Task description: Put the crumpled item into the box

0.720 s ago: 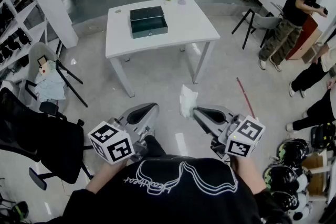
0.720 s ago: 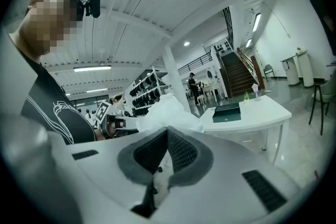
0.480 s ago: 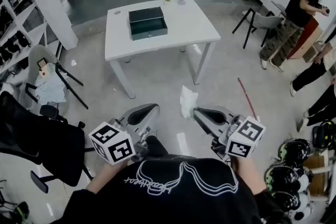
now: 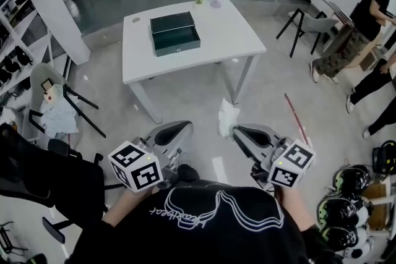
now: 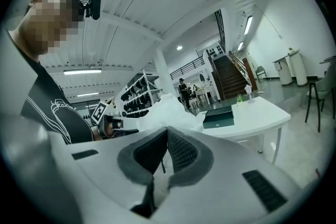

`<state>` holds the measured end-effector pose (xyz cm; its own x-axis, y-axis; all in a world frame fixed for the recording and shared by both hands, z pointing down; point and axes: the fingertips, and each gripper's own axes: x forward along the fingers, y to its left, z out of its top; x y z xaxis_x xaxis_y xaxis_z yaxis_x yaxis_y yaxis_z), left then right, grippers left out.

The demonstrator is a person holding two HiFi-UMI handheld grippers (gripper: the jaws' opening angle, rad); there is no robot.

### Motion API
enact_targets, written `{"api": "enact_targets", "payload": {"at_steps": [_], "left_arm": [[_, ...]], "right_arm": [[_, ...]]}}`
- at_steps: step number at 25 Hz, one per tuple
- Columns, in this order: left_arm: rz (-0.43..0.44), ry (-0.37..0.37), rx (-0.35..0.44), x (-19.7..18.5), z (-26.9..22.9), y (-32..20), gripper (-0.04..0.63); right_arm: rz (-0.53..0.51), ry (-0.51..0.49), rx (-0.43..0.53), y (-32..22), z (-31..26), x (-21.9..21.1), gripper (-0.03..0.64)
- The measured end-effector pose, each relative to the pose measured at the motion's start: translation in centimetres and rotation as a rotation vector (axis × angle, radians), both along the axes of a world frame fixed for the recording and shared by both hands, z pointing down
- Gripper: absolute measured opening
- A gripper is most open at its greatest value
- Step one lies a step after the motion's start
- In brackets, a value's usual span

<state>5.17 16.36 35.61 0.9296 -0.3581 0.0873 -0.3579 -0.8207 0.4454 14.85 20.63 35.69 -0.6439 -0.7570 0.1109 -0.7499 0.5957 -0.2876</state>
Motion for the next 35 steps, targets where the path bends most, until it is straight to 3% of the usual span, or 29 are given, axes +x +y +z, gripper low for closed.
{"api": "enact_targets", "payload": {"at_steps": [14,20,35], "left_arm": [[0.032,-0.023,-0.065,-2.6,0.0,-16.7,0.005],[-0.003,-0.049,-0.038,-5.2,0.6,-22.6,0.005],[-0.041,-0.006,-0.030,-9.4,1.0,-28.7,0.005]], "right_arm": [[0.031,-0.009,-0.063,-16.7,-0.4,-2.9,0.003],[0.042,0.000,-0.066,-22.8,-0.3,-4.8,0.003],[0.039,0.107,-0.054,-29.0,-0.3,-8.0,0.003]]}}
